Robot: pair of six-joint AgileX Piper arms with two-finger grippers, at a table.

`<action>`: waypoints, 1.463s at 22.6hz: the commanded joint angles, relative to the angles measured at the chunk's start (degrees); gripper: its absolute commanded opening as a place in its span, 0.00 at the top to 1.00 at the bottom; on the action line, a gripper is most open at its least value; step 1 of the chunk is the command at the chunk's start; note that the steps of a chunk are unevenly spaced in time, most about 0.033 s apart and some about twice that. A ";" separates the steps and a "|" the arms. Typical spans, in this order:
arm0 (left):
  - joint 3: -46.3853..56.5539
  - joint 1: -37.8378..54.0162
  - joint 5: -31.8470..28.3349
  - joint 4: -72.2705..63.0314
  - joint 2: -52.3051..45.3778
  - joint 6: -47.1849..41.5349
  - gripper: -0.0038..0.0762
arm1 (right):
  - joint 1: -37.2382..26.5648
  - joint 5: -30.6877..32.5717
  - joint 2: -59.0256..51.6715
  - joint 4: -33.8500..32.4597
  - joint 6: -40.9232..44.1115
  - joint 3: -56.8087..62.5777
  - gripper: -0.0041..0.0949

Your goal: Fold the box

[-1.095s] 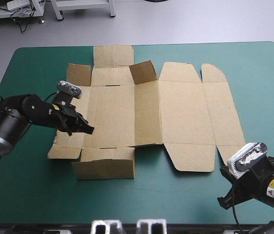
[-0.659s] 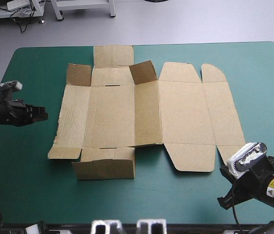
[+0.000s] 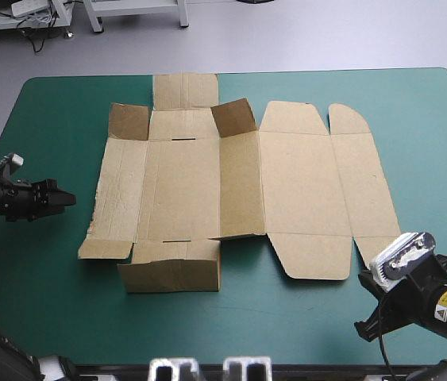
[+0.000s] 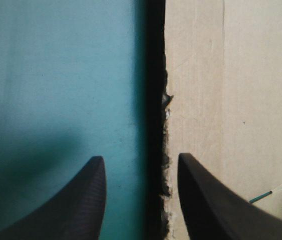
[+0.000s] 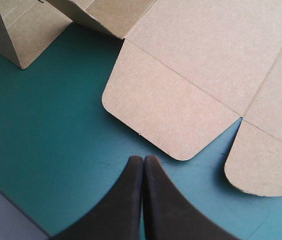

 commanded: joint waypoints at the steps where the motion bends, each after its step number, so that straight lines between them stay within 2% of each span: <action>1: -1.35 -1.75 6.04 -2.11 -0.03 1.17 0.53 | 0.12 -3.00 0.32 0.61 -0.60 -1.28 0.98; 9: -1.35 -11.71 6.04 -0.20 4.65 2.02 0.53 | 0.12 -3.00 0.32 0.95 -0.07 -1.28 0.98; 21: -1.35 -19.96 6.04 -4.64 6.11 2.24 0.53 | 0.12 -3.00 0.32 3.04 -0.07 -1.28 0.98; 24: -1.35 -21.69 5.92 -3.39 6.11 1.77 0.61 | 0.12 -3.00 0.32 3.04 -0.07 -1.28 0.98; 29: -1.35 -23.73 5.92 -3.26 6.11 3.20 0.97 | 0.12 -3.00 0.32 3.25 -0.07 -1.28 0.98; 33: -1.47 -25.03 5.92 -8.59 4.76 10.46 0.96 | 0.12 -2.94 0.32 3.67 -0.07 -1.28 0.98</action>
